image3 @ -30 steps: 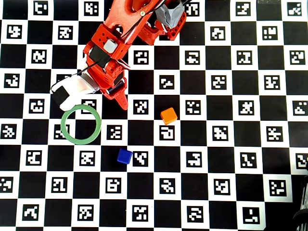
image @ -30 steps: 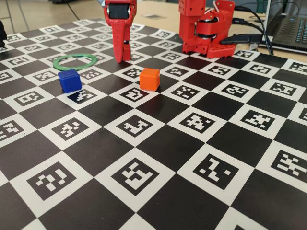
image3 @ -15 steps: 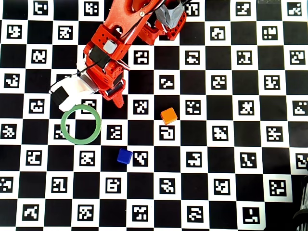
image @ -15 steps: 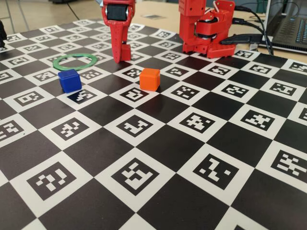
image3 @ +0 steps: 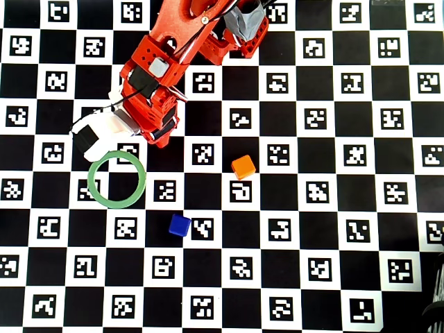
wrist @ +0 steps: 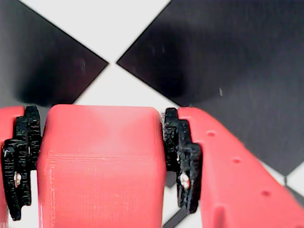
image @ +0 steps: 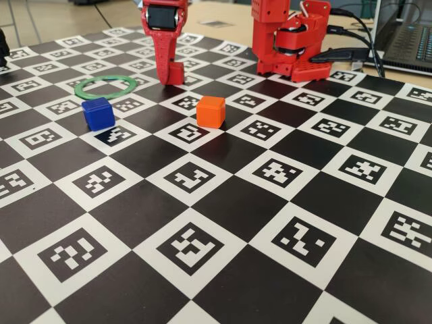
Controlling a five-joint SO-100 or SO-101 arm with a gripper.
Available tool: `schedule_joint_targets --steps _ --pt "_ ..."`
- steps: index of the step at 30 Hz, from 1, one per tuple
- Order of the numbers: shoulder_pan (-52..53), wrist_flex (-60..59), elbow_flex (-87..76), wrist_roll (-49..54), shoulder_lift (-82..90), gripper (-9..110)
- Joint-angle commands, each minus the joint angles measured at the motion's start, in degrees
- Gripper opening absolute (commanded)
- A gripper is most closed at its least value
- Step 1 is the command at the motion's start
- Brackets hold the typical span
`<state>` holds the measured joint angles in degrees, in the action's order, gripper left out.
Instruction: Grab the red cube then put it in the green circle then put the blue cube on top and finally the orange cube on top
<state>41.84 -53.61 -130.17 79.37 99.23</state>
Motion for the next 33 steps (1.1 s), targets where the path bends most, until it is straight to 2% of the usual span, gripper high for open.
schedule_joint_targets --steps 1,11,21,33 --pt "-0.35 -5.19 6.5 -1.67 1.67 4" --pt "-0.7 -19.34 20.13 -8.88 1.93 4" --pt "-1.14 -26.1 30.76 -18.54 -0.26 4" --pt "-1.41 -32.96 52.73 -29.27 -12.92 4"
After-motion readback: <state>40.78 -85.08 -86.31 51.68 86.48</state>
